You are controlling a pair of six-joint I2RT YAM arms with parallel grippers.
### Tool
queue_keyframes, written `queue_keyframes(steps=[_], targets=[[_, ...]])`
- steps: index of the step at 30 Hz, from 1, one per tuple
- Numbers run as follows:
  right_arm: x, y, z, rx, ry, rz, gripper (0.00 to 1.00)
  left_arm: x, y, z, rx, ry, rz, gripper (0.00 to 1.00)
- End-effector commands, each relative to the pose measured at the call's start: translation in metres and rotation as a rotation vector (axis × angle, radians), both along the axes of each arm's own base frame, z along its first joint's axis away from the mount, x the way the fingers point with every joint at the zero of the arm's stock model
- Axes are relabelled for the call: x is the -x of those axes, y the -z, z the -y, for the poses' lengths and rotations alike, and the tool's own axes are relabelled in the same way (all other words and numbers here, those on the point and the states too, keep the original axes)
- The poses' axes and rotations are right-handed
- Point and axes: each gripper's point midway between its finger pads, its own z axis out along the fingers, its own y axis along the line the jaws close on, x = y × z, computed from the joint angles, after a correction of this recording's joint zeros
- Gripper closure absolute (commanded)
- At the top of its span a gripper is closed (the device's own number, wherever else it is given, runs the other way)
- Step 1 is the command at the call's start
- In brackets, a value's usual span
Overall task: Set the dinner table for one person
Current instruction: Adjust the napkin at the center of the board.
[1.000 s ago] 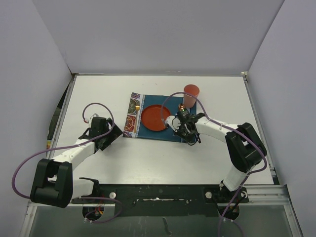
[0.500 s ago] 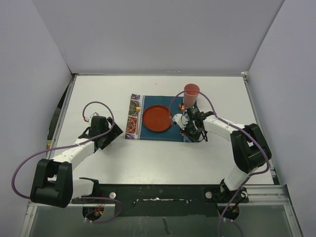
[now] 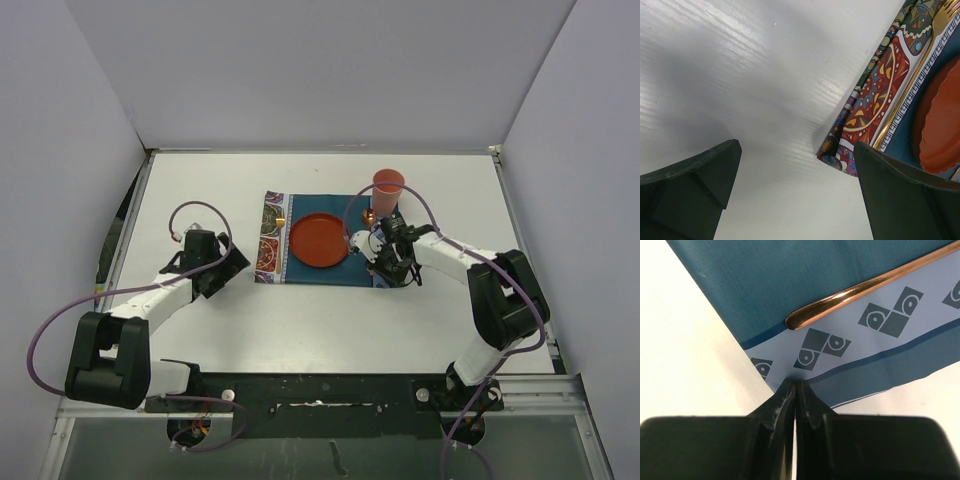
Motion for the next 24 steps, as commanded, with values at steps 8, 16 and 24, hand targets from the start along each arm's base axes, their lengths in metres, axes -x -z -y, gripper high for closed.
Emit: queue_keyframes(steps=[8,16,24], targets=[[0.0031,0.0111,0.0236,0.086,0.002,-0.047,1.0,-0.031,-0.0201,0.0035,0.011,0.031,0.077,0.02],[0.0036,0.0136,0.0265,0.096,-0.001,-0.055,1.0,-0.0326,-0.0189,0.0021,0.01,0.041,0.073,0.02],[0.0033,0.0132,0.0289,0.104,-0.004,-0.057,1.0,-0.0329,-0.0172,0.0037,0.021,0.048,0.072,0.02]])
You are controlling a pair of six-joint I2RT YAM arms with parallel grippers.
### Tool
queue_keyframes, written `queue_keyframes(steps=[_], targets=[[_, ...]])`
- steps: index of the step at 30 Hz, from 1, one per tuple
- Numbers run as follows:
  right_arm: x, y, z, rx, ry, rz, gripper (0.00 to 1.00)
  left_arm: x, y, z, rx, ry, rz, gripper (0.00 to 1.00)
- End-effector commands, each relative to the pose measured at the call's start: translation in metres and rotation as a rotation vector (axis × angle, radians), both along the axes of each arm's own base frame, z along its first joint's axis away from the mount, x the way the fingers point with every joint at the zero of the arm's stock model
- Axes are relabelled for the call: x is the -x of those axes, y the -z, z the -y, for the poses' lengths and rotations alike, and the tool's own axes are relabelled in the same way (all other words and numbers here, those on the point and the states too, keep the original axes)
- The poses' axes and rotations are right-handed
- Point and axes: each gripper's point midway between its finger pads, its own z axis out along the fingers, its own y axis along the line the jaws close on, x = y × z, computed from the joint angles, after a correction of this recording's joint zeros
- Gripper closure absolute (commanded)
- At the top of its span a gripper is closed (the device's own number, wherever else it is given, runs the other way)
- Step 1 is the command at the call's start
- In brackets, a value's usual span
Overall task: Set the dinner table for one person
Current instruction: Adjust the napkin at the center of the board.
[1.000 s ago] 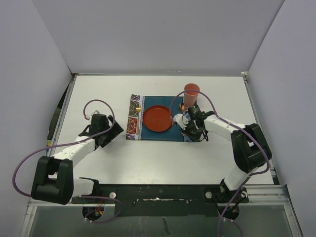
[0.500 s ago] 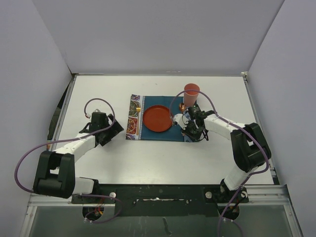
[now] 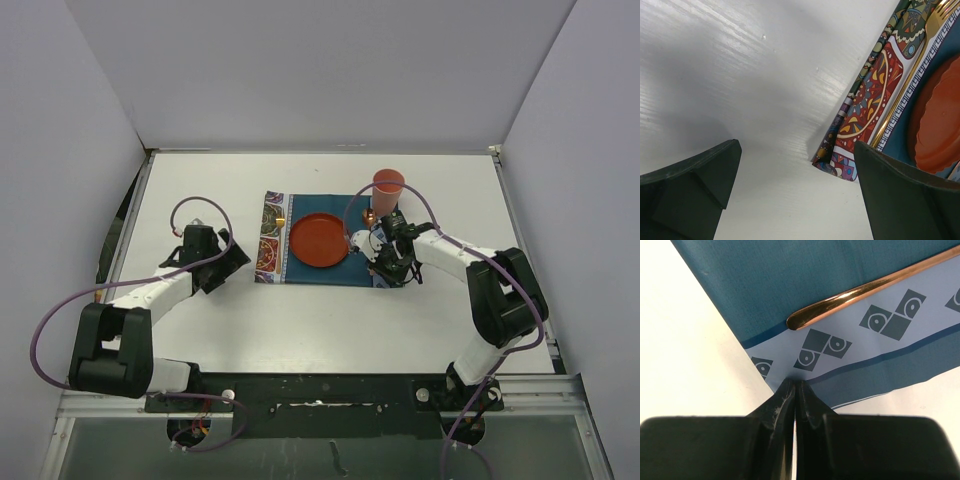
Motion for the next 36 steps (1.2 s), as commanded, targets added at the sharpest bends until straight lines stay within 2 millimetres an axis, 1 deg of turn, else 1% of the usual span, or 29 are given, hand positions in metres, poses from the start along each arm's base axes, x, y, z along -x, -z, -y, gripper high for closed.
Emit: queue_keyframes(steps=[1,17,30,36], targets=[[0.005,0.013,0.029,0.112,0.013,-0.037,1.0,-0.021,-0.016,0.003,0.013,0.015,0.075,0.02],[0.0,0.009,0.032,0.104,0.016,-0.024,1.0,-0.02,-0.016,0.005,0.025,0.014,0.076,0.02],[-0.012,0.003,0.038,0.095,0.034,0.001,1.0,-0.02,-0.018,0.006,0.034,0.012,0.077,0.02],[-0.005,0.003,0.033,0.076,0.038,-0.03,1.0,-0.021,-0.019,0.006,0.034,0.011,0.079,0.02]])
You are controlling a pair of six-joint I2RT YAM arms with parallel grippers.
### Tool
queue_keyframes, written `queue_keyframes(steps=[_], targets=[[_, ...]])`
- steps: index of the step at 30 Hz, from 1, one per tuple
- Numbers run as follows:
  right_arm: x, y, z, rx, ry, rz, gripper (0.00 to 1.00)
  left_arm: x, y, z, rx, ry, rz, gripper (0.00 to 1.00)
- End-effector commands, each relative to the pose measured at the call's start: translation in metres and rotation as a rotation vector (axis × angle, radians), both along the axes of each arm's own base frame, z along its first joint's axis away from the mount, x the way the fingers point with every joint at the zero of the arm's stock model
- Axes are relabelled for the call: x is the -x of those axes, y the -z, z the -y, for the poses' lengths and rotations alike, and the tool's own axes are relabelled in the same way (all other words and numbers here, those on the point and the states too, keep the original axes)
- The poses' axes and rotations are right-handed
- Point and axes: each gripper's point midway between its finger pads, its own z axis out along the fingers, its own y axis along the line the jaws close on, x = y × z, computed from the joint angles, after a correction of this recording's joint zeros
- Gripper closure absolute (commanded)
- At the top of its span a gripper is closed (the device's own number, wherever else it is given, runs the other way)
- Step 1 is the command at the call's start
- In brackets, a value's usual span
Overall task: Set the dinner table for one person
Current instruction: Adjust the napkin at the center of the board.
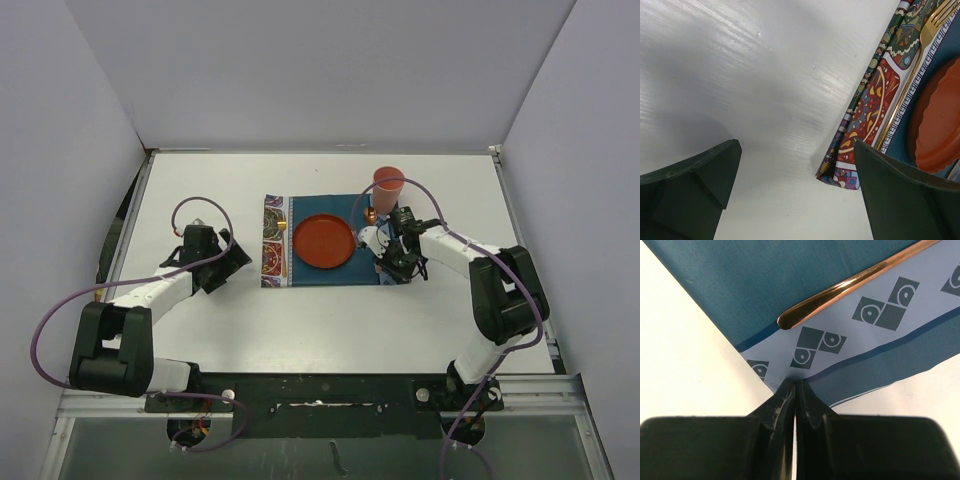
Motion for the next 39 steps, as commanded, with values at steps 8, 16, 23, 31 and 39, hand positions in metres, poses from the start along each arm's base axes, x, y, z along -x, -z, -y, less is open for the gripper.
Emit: queue_keyframes(steps=[8,16,23,31,39], targets=[[0.03,0.011,-0.004,0.076,-0.054,-0.072,1.0,-0.021,-0.015,0.003,0.026,-0.009,0.078,0.02],[0.059,0.02,-0.029,0.074,-0.113,-0.113,1.0,-0.018,-0.015,0.003,0.03,-0.014,0.078,0.02],[0.056,0.021,-0.032,0.076,-0.127,-0.099,1.0,-0.014,-0.015,0.002,0.03,-0.014,0.076,0.02],[0.023,0.004,-0.014,0.155,-0.073,0.054,1.0,-0.012,-0.019,0.001,0.024,-0.01,0.082,0.02],[-0.034,-0.094,-0.004,0.15,0.003,0.275,0.97,-0.014,-0.047,-0.006,-0.035,0.027,0.148,0.02]])
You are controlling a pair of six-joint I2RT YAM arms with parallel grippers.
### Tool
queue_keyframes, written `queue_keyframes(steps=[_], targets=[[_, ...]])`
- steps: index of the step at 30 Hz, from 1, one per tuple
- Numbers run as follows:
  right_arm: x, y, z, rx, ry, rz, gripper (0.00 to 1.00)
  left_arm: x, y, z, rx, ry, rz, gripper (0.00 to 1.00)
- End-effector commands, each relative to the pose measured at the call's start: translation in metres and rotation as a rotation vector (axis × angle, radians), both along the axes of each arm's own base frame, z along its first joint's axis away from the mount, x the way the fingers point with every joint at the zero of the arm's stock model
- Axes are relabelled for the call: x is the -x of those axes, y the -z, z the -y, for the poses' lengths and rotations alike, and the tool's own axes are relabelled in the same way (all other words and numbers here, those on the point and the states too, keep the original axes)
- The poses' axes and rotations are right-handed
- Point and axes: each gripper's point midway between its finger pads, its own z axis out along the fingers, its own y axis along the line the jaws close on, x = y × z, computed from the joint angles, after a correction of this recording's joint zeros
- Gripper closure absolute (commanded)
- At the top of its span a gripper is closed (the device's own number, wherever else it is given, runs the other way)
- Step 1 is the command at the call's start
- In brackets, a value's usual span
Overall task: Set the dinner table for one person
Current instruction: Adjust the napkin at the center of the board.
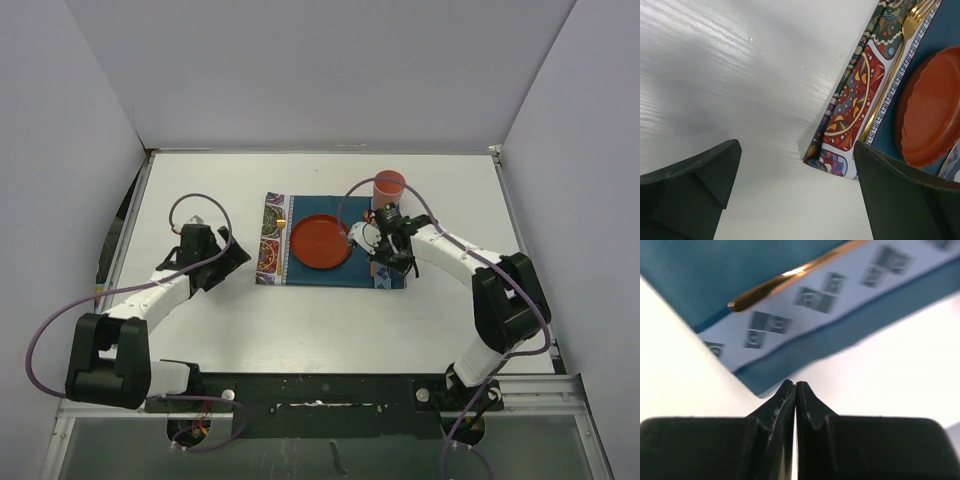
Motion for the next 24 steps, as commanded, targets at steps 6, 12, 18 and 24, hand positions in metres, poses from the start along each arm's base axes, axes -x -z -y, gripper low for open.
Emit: queue_keyframes(steps=[6,12,18,24], targets=[[-0.034,-0.107,-0.004,-0.08,0.078,0.225,0.83,-0.015,-0.057,-0.008,-0.057,0.041,0.164,0.02],[-0.045,-0.141,-0.035,-0.186,0.136,0.291,0.77,-0.045,-0.086,0.0,-0.14,0.212,0.26,0.08],[-0.05,-0.136,-0.026,-0.143,0.138,0.326,0.82,-0.067,-0.05,0.027,-0.031,0.297,0.265,0.97],[-0.043,-0.122,-0.014,-0.116,0.135,0.334,0.87,-0.069,-0.015,0.04,0.094,0.239,0.216,1.0]])
